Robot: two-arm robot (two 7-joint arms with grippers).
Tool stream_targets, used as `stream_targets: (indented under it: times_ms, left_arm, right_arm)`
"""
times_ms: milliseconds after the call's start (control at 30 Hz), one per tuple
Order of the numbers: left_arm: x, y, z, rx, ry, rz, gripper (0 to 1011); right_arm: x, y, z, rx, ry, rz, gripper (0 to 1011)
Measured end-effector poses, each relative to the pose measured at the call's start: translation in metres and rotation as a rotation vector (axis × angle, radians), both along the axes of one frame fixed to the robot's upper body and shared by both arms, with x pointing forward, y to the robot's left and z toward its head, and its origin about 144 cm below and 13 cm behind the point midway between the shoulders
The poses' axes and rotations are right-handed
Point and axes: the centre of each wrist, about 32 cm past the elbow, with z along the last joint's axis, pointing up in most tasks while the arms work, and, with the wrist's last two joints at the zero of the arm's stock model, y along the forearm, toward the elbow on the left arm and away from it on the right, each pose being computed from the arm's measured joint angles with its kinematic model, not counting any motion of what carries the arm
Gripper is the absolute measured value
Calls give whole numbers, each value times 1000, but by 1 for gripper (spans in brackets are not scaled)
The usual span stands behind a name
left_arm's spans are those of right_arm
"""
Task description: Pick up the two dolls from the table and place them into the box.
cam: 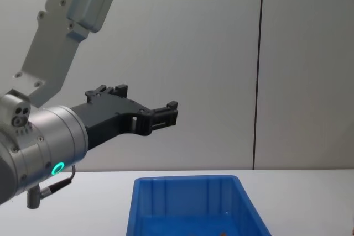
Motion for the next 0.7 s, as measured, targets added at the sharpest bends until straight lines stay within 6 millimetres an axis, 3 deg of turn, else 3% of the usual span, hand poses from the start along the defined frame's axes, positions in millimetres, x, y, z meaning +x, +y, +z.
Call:
stream_targets:
  times_ms: [700]
  left_arm:
    - [0, 0, 0, 0, 0, 0, 999]
  right_arm:
    - [33, 2, -16, -28, 129, -55, 1001]
